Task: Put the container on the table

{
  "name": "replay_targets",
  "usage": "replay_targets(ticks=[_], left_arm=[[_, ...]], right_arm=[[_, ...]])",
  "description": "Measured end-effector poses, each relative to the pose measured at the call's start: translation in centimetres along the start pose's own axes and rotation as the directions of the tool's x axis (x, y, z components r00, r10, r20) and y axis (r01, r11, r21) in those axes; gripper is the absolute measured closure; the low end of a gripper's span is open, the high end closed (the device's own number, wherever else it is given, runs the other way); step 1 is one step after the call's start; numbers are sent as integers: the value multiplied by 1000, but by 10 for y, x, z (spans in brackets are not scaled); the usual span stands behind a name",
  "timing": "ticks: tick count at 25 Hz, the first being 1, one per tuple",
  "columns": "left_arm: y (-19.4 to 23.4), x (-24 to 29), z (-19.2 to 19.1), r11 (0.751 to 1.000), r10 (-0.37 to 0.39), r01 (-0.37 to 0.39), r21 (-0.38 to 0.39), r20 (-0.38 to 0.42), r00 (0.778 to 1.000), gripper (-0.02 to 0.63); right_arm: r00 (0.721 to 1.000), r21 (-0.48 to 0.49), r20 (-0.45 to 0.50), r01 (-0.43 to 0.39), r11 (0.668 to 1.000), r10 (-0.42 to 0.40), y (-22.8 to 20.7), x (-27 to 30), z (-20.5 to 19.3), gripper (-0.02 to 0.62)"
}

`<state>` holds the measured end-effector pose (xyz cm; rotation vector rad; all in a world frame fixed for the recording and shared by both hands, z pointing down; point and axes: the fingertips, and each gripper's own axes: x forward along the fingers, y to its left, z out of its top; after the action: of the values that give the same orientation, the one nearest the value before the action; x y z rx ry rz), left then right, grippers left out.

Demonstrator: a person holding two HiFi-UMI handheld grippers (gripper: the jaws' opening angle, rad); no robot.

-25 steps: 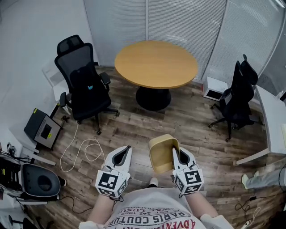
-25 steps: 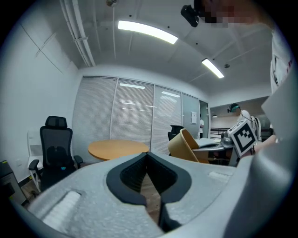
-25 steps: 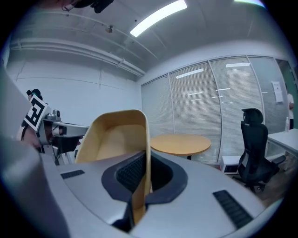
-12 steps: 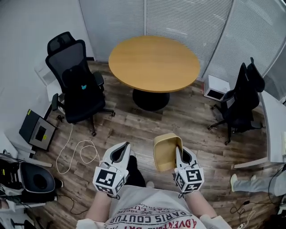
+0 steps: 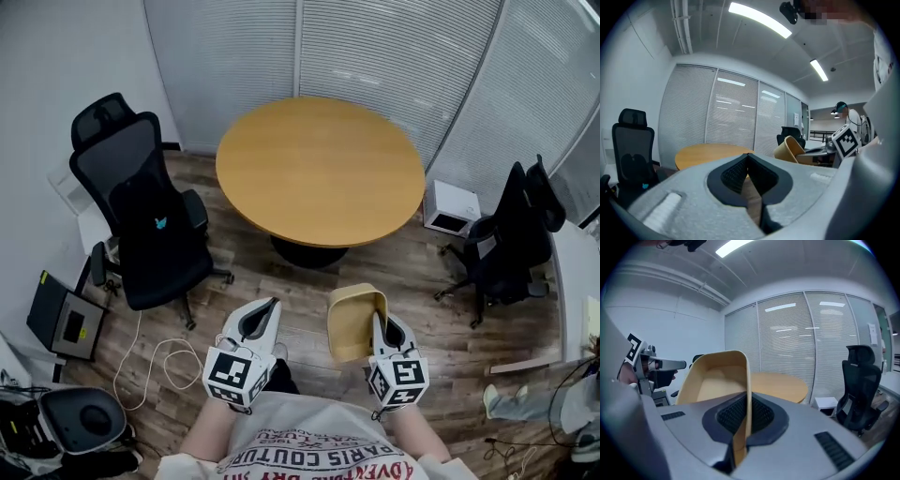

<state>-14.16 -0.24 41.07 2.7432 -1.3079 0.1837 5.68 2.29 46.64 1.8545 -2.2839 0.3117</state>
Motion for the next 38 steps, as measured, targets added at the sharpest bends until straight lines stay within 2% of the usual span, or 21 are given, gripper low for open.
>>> replay_targets(ticks=[5,9,16,21,28,33,38], left_arm=[[74,65,19,998,-54,55,21,-12,998,600],[124,105,23,997,-81,81,5,-30,996,600],[168,180,11,993,-115,111,-45,-76,990,600],[194,241,9,996,-84,81,-43,-83,993,600],[222,345,14,999,-20,15,-48,-108,994,600],[246,415,7,995,61,-69,-75,-100,993,600],[260,466,-10,991,93,-104,-84,-119,988,600]], right_arm=[[1000,30,-5,19,999,-19,8,96,30,584],[999,54,-29,43,998,-41,11,155,41,584],[993,67,-91,75,995,-69,-16,233,47,584],[995,62,-97,39,997,-33,-48,298,55,584],[988,67,-149,-31,997,41,-116,406,67,584],[966,71,-244,-75,995,91,-163,476,49,584],[936,124,-336,-71,990,109,-201,533,24,584]])
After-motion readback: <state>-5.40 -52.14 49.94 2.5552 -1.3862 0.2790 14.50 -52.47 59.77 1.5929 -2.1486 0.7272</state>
